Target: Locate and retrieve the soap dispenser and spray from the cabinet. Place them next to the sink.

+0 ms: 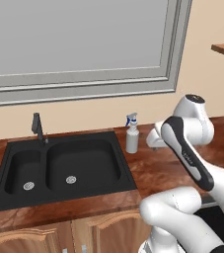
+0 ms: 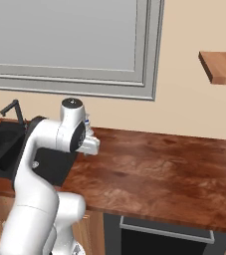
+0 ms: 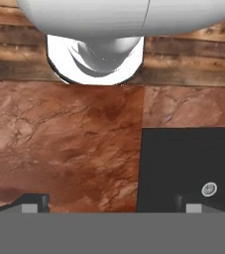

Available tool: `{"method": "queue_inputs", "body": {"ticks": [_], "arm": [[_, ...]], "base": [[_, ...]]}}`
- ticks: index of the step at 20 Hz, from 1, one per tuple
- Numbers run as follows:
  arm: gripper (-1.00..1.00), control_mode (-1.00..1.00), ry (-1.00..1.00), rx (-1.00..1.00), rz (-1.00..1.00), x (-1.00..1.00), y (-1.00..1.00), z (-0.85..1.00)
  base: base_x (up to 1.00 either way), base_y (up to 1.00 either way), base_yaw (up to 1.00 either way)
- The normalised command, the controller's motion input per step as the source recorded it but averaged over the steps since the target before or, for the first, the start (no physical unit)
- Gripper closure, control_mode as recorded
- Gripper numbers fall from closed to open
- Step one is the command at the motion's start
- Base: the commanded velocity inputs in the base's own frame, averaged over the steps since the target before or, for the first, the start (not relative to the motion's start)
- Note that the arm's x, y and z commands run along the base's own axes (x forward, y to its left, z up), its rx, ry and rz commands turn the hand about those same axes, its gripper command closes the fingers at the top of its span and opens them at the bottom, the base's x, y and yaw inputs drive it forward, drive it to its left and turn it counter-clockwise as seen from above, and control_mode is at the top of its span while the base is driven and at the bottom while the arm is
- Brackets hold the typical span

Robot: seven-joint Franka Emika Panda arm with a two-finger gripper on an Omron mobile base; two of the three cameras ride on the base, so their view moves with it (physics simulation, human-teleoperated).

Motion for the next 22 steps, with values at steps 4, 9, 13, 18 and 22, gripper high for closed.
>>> {"method": "queue_inputs", "body": {"ticks": [4, 9, 13, 18, 22], "arm": [[-1.0, -1.0, 0.0, 0.0, 0.0, -0.01, 0.0, 0.0], [-1.0, 1.0, -0.03, 0.0, 0.0, -0.1, 0.0, 0.01], [-1.0, 1.0, 0.0, 0.0, 0.0, 0.0, 0.0, 0.0], [-1.0, 1.0, 0.0, 0.0, 0.0, 0.0, 0.0, 0.0], [-1.0, 1.0, 0.0, 0.0, 0.0, 0.0, 0.0, 0.0]], "base": [[0.0, 0.0, 0.0], [-0.1, 0.0, 0.0], [-0.37, -0.03, 0.0], [-0.23, -0.11, 0.0], [0.03, -0.36, 0.06]]}}
